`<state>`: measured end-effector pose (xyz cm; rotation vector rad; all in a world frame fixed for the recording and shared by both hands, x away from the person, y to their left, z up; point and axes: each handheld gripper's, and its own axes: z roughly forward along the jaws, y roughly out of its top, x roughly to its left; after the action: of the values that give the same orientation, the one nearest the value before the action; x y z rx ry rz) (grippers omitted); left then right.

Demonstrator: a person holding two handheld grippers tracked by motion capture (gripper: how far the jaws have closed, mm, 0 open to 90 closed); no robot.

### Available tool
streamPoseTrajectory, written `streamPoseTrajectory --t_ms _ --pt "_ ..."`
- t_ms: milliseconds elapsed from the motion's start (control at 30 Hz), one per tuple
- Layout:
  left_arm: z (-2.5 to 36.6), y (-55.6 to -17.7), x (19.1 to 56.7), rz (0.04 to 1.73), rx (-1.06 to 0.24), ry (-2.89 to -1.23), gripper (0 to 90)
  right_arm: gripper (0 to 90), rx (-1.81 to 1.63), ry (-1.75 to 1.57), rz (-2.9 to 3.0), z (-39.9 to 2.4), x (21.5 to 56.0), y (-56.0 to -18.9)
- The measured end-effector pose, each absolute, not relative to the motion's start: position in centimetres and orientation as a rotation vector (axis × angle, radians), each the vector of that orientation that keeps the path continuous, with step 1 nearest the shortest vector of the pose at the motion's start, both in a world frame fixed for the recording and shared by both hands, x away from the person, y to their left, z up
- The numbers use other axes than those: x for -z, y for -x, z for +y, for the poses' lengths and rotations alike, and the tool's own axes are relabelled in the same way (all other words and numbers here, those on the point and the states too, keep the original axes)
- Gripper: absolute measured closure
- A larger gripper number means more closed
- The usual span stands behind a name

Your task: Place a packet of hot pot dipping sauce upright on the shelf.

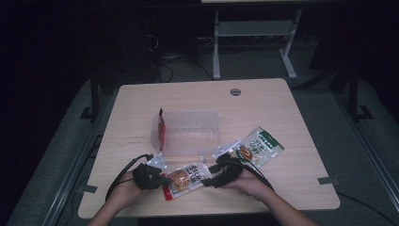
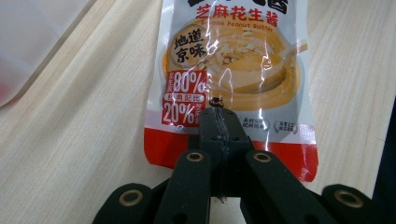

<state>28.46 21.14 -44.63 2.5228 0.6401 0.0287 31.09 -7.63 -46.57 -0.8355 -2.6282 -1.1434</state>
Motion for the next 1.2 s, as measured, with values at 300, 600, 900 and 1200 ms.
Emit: streamPoseTrajectory --t_ms 300,600,900,1200 --pt "21.2 -28.5 44.6 0.627 -0.031 -2.534 90.0 35.6 1.186 0.796 -2.571 -6.3 47.0 -31.7" --pt "21.2 -28.6 44.6 0.614 -0.03 -2.541 90.0 68.4 1.197 0.774 -2.524 -6.6 47.1 -32.1" --pt "21.1 -28.6 44.6 0.616 -0.028 -2.535 90.0 87.7 1.248 0.649 -2.546 -6.7 46.6 -31.8" --pt "21.1 -28.9 44.4 0.601 -0.022 -2.522 90.0 89.6 1.319 0.567 -2.525 -6.9 45.3 -31.1"
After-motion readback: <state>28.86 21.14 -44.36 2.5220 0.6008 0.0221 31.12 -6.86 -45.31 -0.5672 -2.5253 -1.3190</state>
